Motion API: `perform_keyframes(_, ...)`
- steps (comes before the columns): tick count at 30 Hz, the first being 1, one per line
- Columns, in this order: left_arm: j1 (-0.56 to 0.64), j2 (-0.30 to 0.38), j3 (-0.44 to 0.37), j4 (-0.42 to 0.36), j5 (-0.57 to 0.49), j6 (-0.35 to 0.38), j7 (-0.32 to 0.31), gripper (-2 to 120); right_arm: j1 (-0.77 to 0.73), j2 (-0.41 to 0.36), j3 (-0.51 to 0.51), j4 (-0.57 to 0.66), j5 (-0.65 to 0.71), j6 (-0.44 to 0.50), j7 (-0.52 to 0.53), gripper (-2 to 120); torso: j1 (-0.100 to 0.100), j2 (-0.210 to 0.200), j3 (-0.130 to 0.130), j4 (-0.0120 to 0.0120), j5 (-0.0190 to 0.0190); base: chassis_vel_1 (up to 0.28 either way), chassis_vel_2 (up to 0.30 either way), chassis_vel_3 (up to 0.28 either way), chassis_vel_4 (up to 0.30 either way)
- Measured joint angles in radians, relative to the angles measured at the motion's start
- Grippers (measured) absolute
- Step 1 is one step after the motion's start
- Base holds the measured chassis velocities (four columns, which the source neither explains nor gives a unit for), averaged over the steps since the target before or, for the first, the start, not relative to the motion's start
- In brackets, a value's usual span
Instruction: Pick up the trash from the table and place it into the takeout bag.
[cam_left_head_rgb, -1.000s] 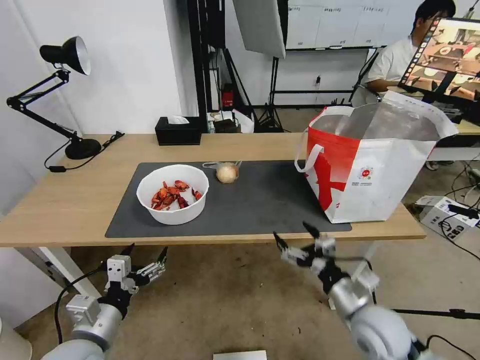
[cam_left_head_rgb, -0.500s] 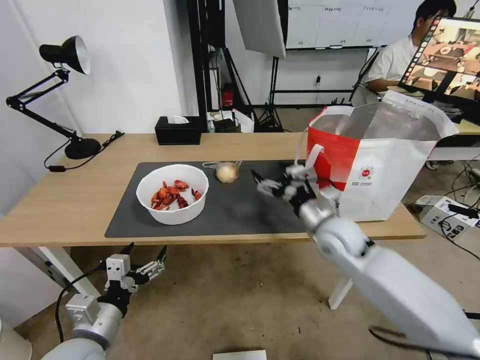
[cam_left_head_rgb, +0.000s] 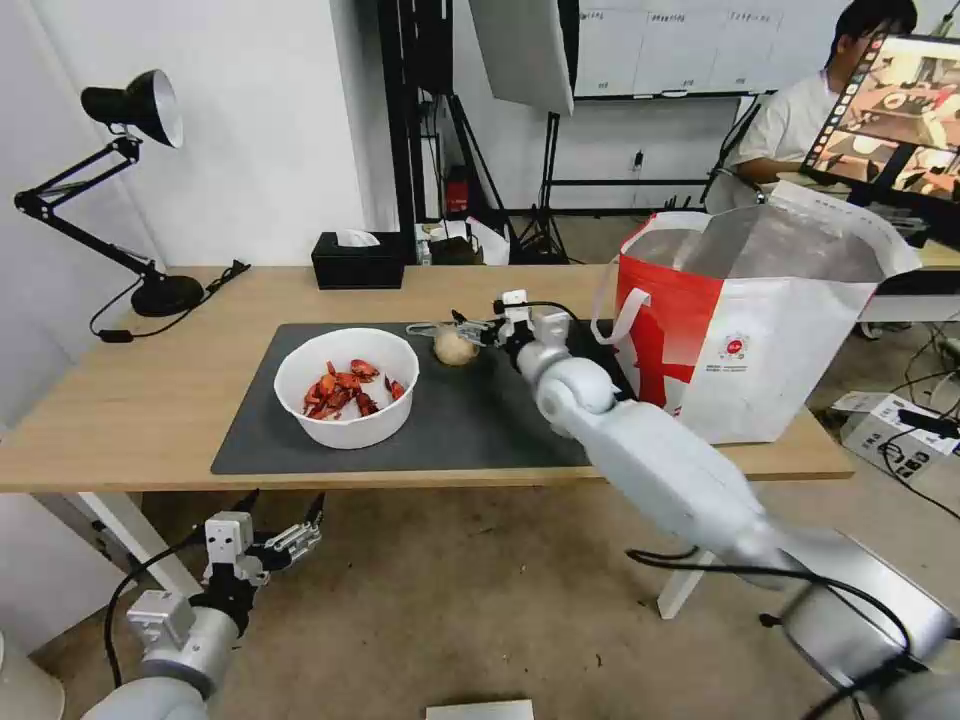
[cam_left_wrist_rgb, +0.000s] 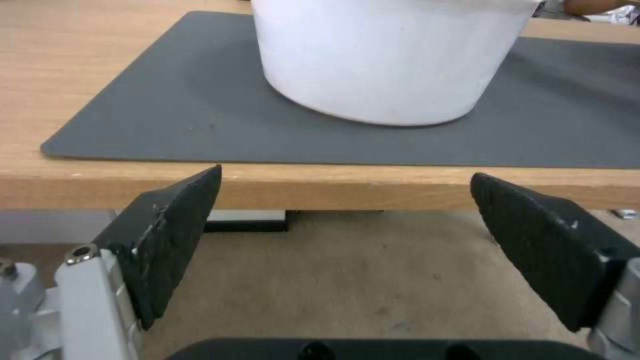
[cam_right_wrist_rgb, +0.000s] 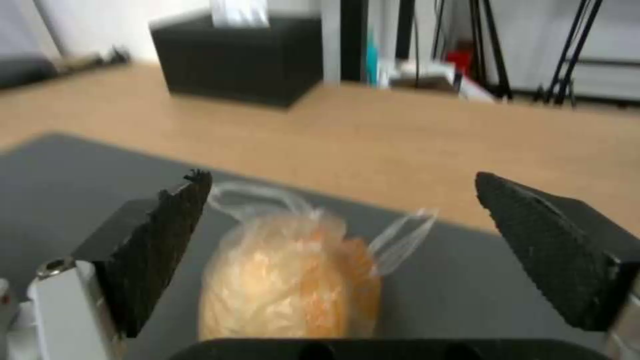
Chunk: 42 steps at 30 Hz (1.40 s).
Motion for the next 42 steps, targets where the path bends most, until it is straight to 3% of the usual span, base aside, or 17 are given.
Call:
perform_keyframes(3, -0.001, 0.001, 0.000, 0.004, -0.001, -0.001, 0.000, 100, 0.016, 0.054, 0.003, -0.086, -0.034, -0.014, -0.022, 100, 0.000, 0.000, 0.000, 0.0002, 0.0001, 0.000, 0.000, 0.000, 0.000)
perform_keyframes(10, -0.001, 0.006, -0.007, 0.007, -0.012, -0.003, 0.001, 100, 0.017, 0.098, 0.005, -0.141, -0.088, -0.049, -0.032, 100, 0.000, 0.000, 0.000, 0.0000, 0.0001, 0.000, 0.000, 0.000, 0.000)
perform_keyframes(24, -0.006, 0.010, -0.009, 0.007, -0.019, -0.008, 0.001, 100, 0.021, 0.115, -0.014, -0.175, -0.095, -0.080, -0.070, 97, 0.000, 0.000, 0.000, -0.0001, 0.0003, 0.000, 0.000, 0.000, 0.000)
perform_keyframes(34, -0.006, 0.007, -0.005, 0.011, -0.019, -0.012, 0.002, 100, 0.022, 0.115, -0.020, -0.188, -0.094, -0.078, -0.072, 56, 0.000, 0.000, 0.000, 0.0000, 0.0004, 0.000, 0.000, 0.000, 0.000)
perform_keyframes(42, -0.008, 0.011, -0.002, 0.012, -0.019, -0.012, 0.002, 100, 0.005, 0.078, -0.022, -0.133, -0.073, -0.082, -0.068, 31, 0.000, 0.000, 0.000, 0.0001, 0.0004, 0.000, 0.000, 0.000, 0.000)
